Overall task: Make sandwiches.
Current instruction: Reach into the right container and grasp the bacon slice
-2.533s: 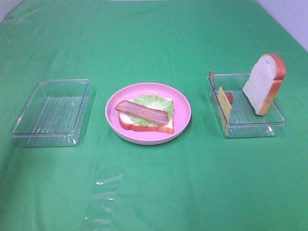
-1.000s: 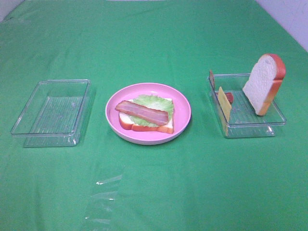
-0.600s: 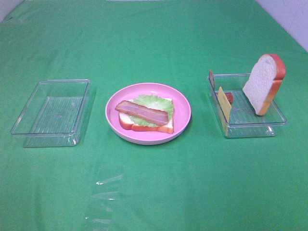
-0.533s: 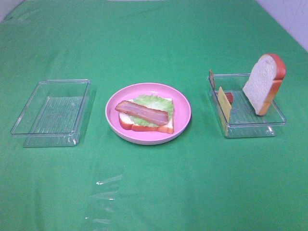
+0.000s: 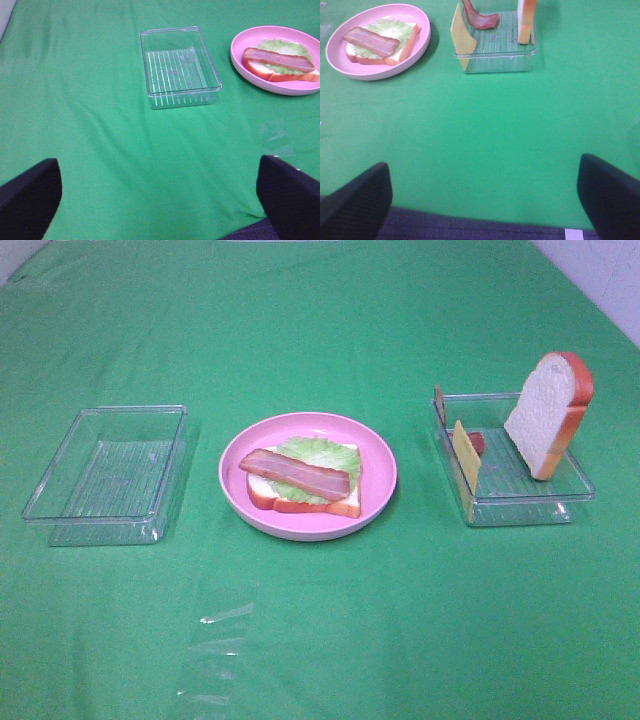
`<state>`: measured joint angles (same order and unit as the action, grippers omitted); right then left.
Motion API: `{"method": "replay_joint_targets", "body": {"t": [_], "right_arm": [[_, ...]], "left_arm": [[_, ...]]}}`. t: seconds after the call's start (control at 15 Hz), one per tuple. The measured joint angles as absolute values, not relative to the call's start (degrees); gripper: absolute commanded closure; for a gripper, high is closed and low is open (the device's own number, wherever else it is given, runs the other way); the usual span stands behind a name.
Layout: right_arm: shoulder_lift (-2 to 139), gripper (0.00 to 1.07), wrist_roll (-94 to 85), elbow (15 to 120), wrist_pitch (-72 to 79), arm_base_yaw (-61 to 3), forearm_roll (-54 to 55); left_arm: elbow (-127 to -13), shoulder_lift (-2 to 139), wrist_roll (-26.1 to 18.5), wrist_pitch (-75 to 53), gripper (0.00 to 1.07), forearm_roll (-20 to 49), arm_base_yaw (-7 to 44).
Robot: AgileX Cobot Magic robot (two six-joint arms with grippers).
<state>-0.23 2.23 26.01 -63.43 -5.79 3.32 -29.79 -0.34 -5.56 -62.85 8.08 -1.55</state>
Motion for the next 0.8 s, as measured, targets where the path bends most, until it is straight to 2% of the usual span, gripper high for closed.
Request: {"method": "replay_joint_targets", "body": {"t": [0.13, 0.4, 0.47, 0.8], "right_arm": [[3.0, 0.12, 2.2, 26.1, -63.4, -5.8, 3.7], [24.2, 0.13, 1.8, 31.6, -63.3, -5.8, 5.3], [39.6, 0.14, 1.0, 39.0, -63.3, -5.8, 5.6], [75.9, 0.15, 1.0, 66.6, -64.2, -5.8, 5.6]], "left_arm": [[-29.8, -0.3, -5.6, -62.9, 0.09, 8.1, -1.5], [-29.8, -0.3, -5.6, -62.8, 0.09, 8.1, -1.5], [-29.8, -0.3, -5.6, -62.8, 0.09, 8.1, -1.5], [-29.8, -0.3, -5.6, -62.8, 0.09, 8.1, -1.5]]}}
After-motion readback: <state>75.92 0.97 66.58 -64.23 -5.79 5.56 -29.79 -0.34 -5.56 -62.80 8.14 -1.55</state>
